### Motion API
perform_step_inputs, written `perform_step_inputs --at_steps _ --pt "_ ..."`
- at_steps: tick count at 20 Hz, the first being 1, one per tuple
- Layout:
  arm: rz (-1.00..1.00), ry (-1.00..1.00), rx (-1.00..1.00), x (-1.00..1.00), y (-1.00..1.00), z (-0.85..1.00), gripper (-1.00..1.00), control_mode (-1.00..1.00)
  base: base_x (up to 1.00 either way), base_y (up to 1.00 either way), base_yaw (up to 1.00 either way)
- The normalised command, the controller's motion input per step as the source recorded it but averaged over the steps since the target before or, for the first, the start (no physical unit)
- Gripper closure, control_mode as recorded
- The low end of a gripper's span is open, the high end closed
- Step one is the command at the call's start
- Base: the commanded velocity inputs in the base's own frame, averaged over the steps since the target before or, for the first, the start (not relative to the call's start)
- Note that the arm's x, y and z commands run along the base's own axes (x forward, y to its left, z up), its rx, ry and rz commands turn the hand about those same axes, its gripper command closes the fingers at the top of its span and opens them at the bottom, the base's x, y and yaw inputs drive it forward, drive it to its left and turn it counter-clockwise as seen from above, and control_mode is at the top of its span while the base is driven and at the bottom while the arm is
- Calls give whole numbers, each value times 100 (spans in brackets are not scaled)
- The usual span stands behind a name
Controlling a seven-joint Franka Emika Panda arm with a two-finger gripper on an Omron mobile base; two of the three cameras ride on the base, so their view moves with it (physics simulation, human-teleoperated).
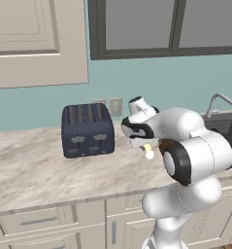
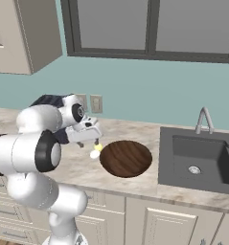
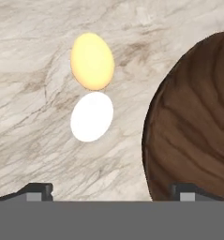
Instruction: Gather the eggs and milk located in the vicinity of the sink area and place them right next to the bowl.
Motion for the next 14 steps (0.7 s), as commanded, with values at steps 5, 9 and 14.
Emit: perform_step_inputs --at_steps 5,9,14 --pt "0 -2 14 -72 -8 45 -100 -100 0 0 0" --pt "1 -10 19 -87 -11 43 -100 -100 0 0 0" --pt "5 -37 5 -99 -2 31 -100 -100 0 0 0"
